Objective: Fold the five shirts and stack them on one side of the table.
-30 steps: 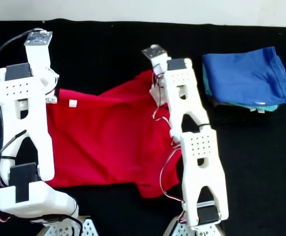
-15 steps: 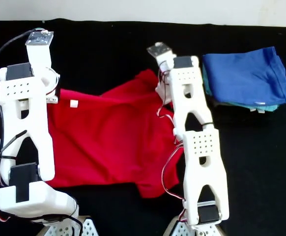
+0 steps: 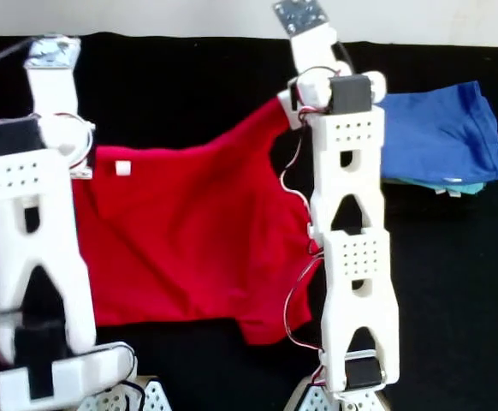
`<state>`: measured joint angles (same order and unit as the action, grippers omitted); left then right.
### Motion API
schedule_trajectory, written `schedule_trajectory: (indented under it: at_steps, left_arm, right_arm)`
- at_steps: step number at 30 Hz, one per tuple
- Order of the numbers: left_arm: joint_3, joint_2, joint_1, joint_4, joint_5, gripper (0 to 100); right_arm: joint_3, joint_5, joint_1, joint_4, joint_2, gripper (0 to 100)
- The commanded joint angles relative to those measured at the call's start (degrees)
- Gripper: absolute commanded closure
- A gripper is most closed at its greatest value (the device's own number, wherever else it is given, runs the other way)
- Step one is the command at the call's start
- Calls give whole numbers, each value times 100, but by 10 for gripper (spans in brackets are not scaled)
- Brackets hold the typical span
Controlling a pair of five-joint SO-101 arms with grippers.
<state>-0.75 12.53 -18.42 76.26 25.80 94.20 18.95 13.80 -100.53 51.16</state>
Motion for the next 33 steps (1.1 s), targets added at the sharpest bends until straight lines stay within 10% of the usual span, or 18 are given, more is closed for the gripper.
schedule_trajectory:
  at_steps: [1, 33]
  left_arm:
    - [92, 1103, 84, 62, 44, 992]
    - [84, 5587, 119, 62, 26, 992]
  right_arm:
    - [708, -105, 13, -48, -884, 992]
    - [690, -97, -13, -31, -6352, 992]
